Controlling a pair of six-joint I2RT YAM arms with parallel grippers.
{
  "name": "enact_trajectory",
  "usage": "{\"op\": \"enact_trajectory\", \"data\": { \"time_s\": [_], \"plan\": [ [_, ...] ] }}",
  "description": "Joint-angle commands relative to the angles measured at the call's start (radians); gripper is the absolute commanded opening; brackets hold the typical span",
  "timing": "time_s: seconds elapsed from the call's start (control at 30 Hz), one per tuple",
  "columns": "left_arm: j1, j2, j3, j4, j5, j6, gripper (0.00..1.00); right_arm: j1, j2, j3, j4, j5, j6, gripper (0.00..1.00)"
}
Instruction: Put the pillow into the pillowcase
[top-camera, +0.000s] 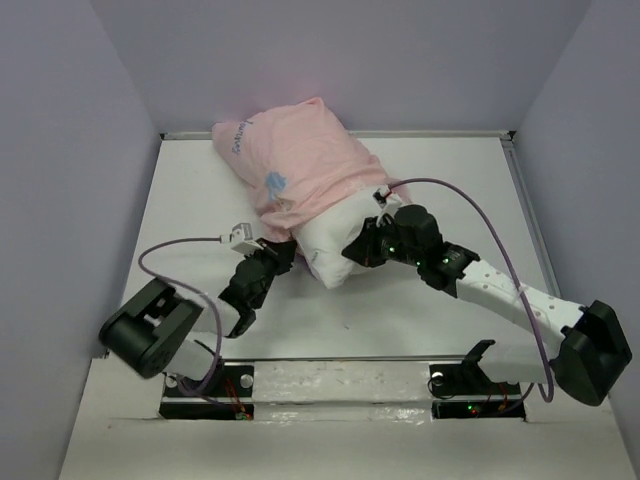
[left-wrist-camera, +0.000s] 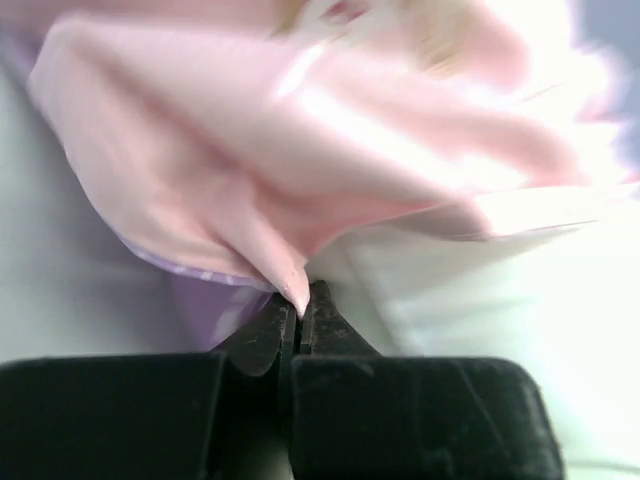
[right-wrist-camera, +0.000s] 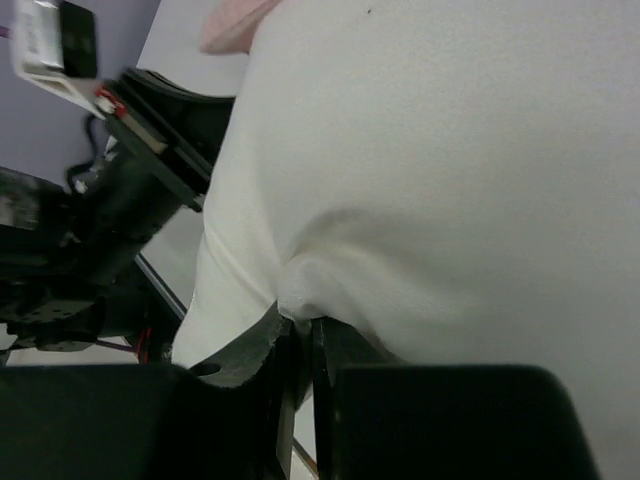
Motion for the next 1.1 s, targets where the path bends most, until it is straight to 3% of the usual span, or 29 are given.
{"op": "enact_trajectory", "data": {
  "time_s": [0.0, 0.03, 0.07, 0.1, 0.17, 0.23, 0.4, 0.5, 0.57, 0.63, 0.67, 0.7, 0.77, 0.83, 0.87, 0.9, 0.93, 1.0, 1.07],
  "plan": [
    [0.028, -0.417, -0.059, -0.123, -0.052, 0.011, 0.00, 0.170, 0.093, 0.122, 0.116, 0.099, -0.012, 0.10],
    [0.054, -0.482, -0.068, -0.242, -0.053, 0.004, 0.00, 0.224, 0.149, 0.171, 0.113, 0.107, -0.022, 0.16],
    [0.065, -0.538, -0.074, -0.301, -0.061, -0.001, 0.00, 0.246, 0.173, 0.196, 0.104, 0.110, -0.033, 0.31],
    [0.074, -0.598, -0.082, -0.353, -0.085, -0.006, 0.00, 0.261, 0.193, 0.221, 0.091, 0.108, -0.044, 0.56],
    [0.097, -0.746, -0.083, -0.460, -0.110, -0.016, 0.00, 0.272, 0.216, 0.267, 0.036, 0.075, -0.081, 0.71],
    [0.144, -0.851, -0.093, -0.554, -0.114, -0.024, 0.00, 0.272, 0.205, 0.317, -0.057, 0.044, -0.125, 0.79],
    [0.282, -0.887, -0.094, -0.612, -0.018, -0.030, 0.00, 0.241, 0.055, 0.351, -0.157, 0.039, -0.271, 0.80],
    [0.411, -0.863, -0.087, -0.594, 0.095, -0.052, 0.00, 0.078, -0.060, 0.301, -0.148, -0.042, -0.290, 0.68],
    [0.509, -0.820, -0.076, -0.561, 0.142, -0.067, 0.00, -0.114, -0.091, 0.241, -0.104, -0.168, -0.265, 0.62],
    [0.571, -0.759, -0.050, -0.537, 0.197, -0.061, 0.00, -0.183, -0.053, 0.206, -0.097, -0.121, -0.268, 0.53],
    [0.577, -0.743, -0.038, -0.531, 0.212, -0.058, 0.00, -0.197, -0.025, 0.199, -0.103, -0.078, -0.283, 0.55],
    [0.580, -0.728, -0.019, -0.522, 0.238, -0.047, 0.00, -0.207, 0.010, 0.201, -0.116, -0.042, -0.283, 0.67],
    [0.582, -0.702, -0.005, -0.516, 0.258, -0.033, 0.00, -0.207, 0.111, 0.204, -0.146, -0.016, -0.262, 0.75],
    [0.582, -0.695, 0.009, -0.525, 0.260, -0.021, 0.00, -0.207, 0.145, 0.151, -0.093, -0.082, -0.216, 0.75],
    [0.583, -0.695, 0.015, -0.531, 0.254, -0.007, 0.00, -0.192, 0.150, 0.079, 0.026, -0.187, -0.143, 0.71],
    [0.586, -0.694, 0.024, -0.545, 0.245, -0.001, 0.00, -0.112, 0.151, 0.055, 0.092, -0.211, -0.119, 0.60],
    [0.589, -0.689, 0.028, -0.553, 0.241, 0.008, 0.00, -0.052, 0.154, 0.052, 0.111, -0.152, -0.113, 0.56],
    [0.600, -0.676, 0.041, -0.559, 0.240, 0.013, 0.00, 0.102, 0.183, 0.089, 0.111, -0.105, -0.124, 0.51],
    [0.617, -0.665, 0.051, -0.571, 0.228, 0.023, 0.00, 0.148, 0.202, 0.133, 0.122, -0.123, -0.125, 0.52]
  ]
}}
